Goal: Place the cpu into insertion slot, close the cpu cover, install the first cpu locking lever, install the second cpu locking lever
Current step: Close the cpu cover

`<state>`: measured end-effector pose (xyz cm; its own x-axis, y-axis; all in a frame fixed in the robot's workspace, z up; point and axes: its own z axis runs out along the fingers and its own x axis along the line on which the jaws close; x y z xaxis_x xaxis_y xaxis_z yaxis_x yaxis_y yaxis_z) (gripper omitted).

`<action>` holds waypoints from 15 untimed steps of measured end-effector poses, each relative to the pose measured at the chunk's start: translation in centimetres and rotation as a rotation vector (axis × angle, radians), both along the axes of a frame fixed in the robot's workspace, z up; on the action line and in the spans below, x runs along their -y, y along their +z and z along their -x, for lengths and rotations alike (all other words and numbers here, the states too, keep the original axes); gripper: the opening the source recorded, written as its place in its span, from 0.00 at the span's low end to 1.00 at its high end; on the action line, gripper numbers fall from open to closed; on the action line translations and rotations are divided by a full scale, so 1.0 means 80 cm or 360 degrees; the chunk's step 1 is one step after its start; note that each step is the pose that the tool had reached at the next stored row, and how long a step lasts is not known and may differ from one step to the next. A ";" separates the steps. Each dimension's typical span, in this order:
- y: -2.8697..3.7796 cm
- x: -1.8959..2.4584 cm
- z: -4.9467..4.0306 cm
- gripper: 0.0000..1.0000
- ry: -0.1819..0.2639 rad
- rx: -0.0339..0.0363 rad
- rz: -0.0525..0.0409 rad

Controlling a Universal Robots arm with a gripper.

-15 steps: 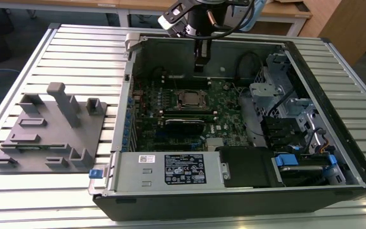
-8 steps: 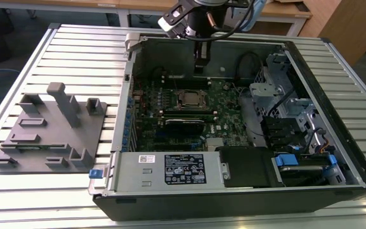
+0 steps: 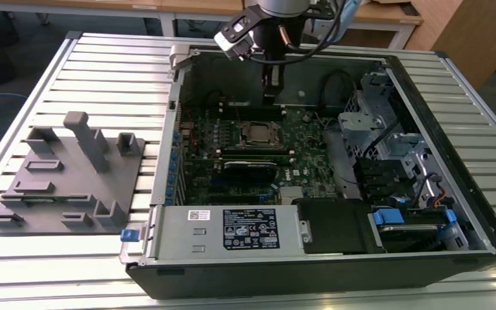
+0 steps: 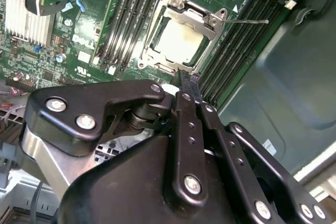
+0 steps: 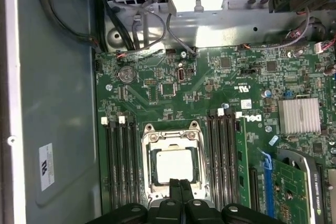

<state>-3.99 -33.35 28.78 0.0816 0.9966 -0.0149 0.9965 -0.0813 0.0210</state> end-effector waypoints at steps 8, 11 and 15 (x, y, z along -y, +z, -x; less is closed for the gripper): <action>-0.0151 0.0000 0.000 0.10 0.0000 0.0000 0.0001; -0.0178 0.0000 0.000 0.10 0.0000 0.0000 0.0003; -0.0235 0.0000 0.000 0.10 0.0000 0.0000 0.0004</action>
<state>-4.02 -33.35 26.90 0.0818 0.9965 -0.0174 0.9965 -0.0814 0.0211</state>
